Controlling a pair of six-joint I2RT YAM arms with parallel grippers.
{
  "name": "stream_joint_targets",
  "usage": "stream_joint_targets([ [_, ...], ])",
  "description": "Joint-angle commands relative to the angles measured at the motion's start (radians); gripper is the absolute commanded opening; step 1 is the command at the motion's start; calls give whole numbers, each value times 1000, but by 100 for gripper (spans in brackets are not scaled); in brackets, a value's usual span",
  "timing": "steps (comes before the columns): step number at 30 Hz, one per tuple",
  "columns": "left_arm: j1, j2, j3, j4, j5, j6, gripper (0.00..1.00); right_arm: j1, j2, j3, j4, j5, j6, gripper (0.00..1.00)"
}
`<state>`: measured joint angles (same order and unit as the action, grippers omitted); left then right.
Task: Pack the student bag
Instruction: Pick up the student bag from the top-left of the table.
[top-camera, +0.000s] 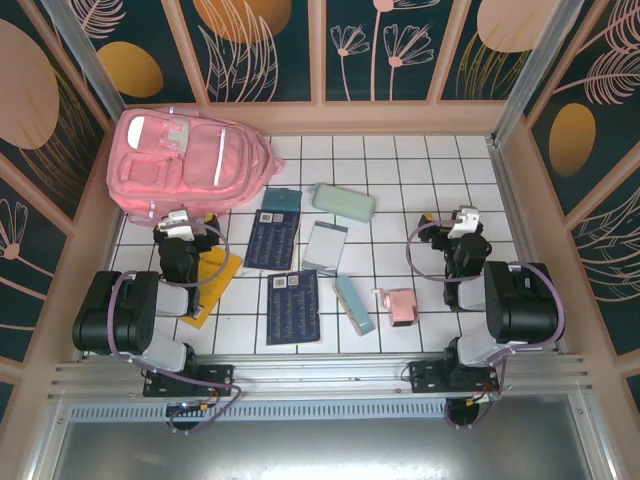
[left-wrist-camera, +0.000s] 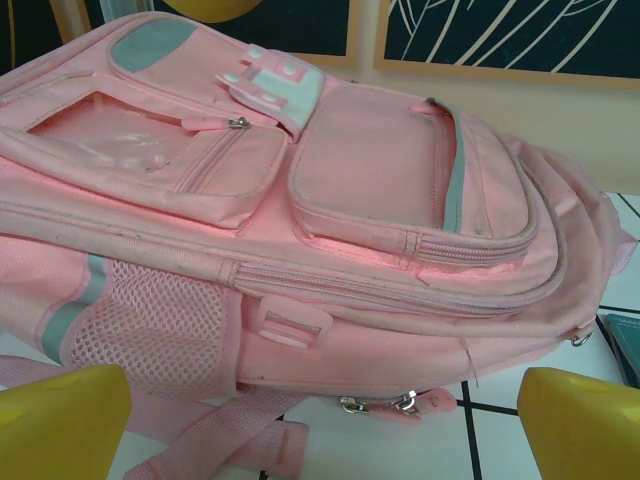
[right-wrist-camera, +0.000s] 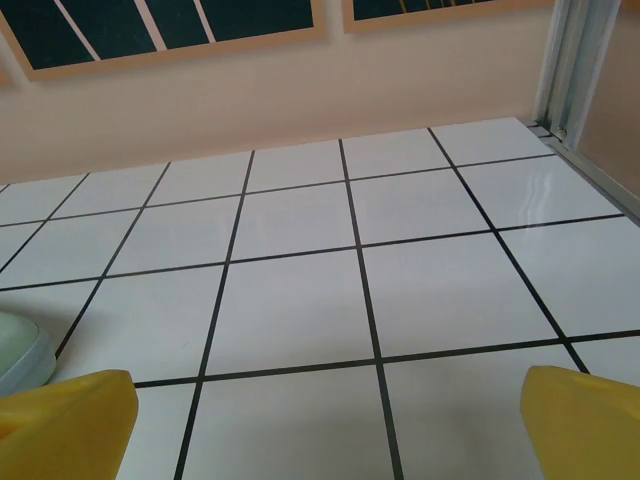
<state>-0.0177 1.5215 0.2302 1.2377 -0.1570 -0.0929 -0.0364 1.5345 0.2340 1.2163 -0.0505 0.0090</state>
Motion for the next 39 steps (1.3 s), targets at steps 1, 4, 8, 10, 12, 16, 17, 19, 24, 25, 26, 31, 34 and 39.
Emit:
stream_joint_targets([
  [1,5,-1,3,43,1,12,99,2,4,11,10,1,-7,99],
  [4,5,-1,3,43,0,13,99,3,4,11,11,1,-6,99],
  [8,5,-1,3,43,1,13,99,-9,3,9,11,-17,-1,99],
  [10,5,-1,3,43,1,12,99,-11,3,9,11,-20,0,99],
  [12,5,-1,3,43,0,13,99,-11,4,9,11,-20,0,99],
  [16,5,-1,5,41,1,12,99,-11,4,9,11,-18,-1,99],
  [17,5,-1,5,40,2,11,99,-10,3,10,11,-18,-1,99],
  [19,5,-1,6,39,2,12,99,-9,3,11,9,-19,-1,99],
  [24,5,-1,6,38,2,12,99,-11,4,12,8,-18,-1,99],
  [25,5,-1,6,37,2,11,99,-10,4,13,8,-18,-1,99],
  [26,5,-2,6,38,2,12,99,-11,4,11,8,-18,-1,99],
  [31,4,-137,12,-89,-9,17,99,-10,-23,34,-40,-24,-2,99],
  [34,-2,-347,69,-299,-77,14,99,25,-186,161,-367,-10,-36,99],
  [39,-124,-554,254,-588,-104,-73,99,250,-462,249,-491,139,-66,99],
])
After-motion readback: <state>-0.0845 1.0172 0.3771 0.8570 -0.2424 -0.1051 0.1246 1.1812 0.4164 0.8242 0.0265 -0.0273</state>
